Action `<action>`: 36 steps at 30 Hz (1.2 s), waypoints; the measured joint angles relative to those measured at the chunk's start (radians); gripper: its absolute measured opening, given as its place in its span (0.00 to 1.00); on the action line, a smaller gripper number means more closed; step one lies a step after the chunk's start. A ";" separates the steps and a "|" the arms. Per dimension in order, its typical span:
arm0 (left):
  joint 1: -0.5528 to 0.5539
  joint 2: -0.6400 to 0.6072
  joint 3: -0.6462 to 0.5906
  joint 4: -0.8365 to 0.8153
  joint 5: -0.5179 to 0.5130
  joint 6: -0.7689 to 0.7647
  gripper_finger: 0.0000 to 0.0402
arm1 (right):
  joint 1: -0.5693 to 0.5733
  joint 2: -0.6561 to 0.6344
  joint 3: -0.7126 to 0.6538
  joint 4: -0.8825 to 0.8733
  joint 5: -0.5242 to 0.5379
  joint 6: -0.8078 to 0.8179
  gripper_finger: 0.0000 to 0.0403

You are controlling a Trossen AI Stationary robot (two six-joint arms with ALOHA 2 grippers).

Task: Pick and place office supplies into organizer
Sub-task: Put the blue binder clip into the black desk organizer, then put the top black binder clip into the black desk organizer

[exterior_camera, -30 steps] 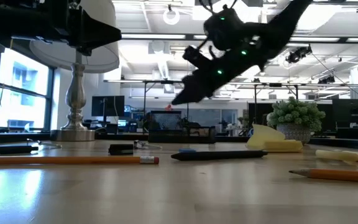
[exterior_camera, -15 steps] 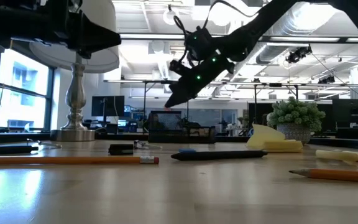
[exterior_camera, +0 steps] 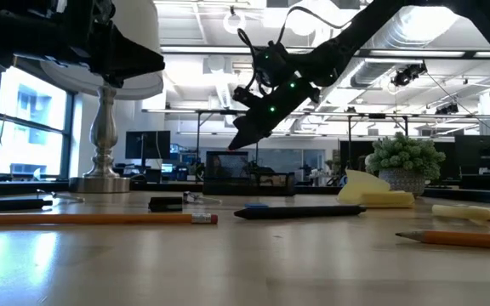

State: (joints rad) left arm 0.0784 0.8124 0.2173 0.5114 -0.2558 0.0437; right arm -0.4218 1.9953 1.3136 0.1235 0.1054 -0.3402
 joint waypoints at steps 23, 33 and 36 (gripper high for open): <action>0.000 0.000 0.000 -0.111 0.010 -0.037 0.25 | 0.004 -0.037 0.000 -0.054 -0.002 0.082 0.41; 0.000 0.166 0.000 -0.083 0.035 -0.045 0.25 | 0.091 -0.102 -0.134 -0.204 -0.137 0.272 0.42; 0.000 0.284 0.000 0.009 0.070 -0.028 0.30 | 0.129 -0.180 -0.240 -0.148 -0.087 0.310 0.42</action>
State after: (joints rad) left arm 0.0784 1.0961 0.2176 0.5203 -0.1861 0.0156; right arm -0.2932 1.8150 1.0736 -0.0244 0.0183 -0.0301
